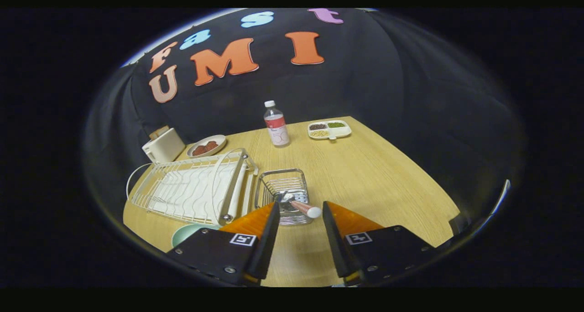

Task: Take the plate from the dish rack, then take the spoon from the basket and place it into the plate.

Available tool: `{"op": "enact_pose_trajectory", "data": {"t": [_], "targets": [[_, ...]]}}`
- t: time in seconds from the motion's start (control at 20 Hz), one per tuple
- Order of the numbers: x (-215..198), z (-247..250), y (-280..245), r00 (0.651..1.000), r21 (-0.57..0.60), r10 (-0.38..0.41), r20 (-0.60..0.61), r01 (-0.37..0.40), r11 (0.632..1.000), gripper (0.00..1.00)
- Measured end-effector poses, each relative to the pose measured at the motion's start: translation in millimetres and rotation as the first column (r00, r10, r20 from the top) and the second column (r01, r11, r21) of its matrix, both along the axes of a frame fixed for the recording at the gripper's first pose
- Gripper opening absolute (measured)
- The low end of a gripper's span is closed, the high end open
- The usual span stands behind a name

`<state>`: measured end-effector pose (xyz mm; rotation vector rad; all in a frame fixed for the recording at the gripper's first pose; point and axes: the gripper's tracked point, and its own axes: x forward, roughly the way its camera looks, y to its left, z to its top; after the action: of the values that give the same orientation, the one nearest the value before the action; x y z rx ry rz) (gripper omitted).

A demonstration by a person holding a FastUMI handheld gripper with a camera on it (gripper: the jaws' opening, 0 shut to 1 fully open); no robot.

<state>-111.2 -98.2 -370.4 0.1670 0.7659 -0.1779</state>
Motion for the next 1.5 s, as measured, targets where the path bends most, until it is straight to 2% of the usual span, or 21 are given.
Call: {"op": "enact_pose_trajectory", "data": {"t": [0.25, 0.3, 0.55, 0.8, 1.2, 1.5], "targets": [[3, 1, 16, 0.998, -0.022, 0.054, 0.016, -0.054, 0.998, 0.42], [2, 0, 19, 0.997, -0.036, 0.071, 0.014, -0.071, 0.997, 0.36], [8, 6, 32, 0.987, -0.119, 0.152, 0.052, -0.145, 0.982, 0.16], [16, 16, 34, 0.987, -0.112, 0.151, 0.057, -0.144, 0.983, 0.12], [34, 84, 25, 0.981, -0.07, 0.117, 0.157, -0.107, 0.992, 0.12], [27, 144, 26, 0.962, -0.098, 0.168, 0.217, -0.15, 0.984, 0.12]]}}
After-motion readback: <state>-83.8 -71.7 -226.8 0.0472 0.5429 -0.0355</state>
